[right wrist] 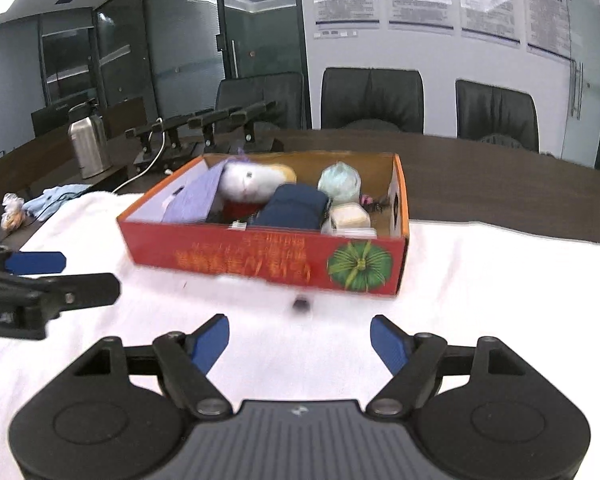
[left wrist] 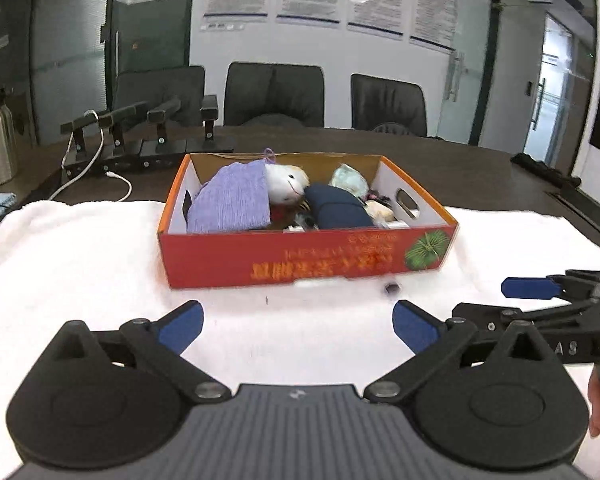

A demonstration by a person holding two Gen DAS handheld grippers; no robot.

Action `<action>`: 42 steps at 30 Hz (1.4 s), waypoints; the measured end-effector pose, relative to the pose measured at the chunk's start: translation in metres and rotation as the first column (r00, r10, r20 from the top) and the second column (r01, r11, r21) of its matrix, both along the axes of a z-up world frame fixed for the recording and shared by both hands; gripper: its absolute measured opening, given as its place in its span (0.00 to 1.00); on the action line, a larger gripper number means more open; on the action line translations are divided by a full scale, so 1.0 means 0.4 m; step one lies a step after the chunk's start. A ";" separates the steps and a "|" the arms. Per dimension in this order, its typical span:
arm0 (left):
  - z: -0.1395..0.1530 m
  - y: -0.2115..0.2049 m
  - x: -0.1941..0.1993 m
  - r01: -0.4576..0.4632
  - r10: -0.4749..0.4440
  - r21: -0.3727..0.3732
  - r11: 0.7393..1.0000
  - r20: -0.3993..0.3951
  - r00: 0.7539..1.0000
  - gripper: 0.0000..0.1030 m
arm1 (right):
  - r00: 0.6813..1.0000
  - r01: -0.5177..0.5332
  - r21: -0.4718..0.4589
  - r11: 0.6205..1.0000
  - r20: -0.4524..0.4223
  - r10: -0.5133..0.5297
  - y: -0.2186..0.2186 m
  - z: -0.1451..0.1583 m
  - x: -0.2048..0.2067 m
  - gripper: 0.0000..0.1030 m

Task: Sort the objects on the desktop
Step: 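Move both tools back and grasp the last small bag with the right tool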

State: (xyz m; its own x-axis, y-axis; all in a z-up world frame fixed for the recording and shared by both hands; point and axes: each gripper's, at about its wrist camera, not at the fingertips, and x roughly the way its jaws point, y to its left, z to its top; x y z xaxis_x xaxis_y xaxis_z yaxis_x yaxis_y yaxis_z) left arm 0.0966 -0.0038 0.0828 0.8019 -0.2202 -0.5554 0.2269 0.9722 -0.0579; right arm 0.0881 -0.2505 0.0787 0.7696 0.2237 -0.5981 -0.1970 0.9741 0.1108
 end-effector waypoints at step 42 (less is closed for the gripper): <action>0.016 0.048 -0.153 -0.066 0.044 0.123 0.990 0.174 0.984 1.00 | 0.997 0.038 -0.038 0.999 0.068 -0.035 -0.034 -0.026 -0.110 0.73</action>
State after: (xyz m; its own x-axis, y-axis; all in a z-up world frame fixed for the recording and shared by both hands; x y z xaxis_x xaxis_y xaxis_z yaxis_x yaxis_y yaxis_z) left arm 0.0356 0.0154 0.0890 0.8960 -0.1087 -0.4306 0.1684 0.9803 0.1028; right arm 0.0443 -0.2641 0.0682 0.8155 0.1717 -0.5526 -0.1667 0.9842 0.0597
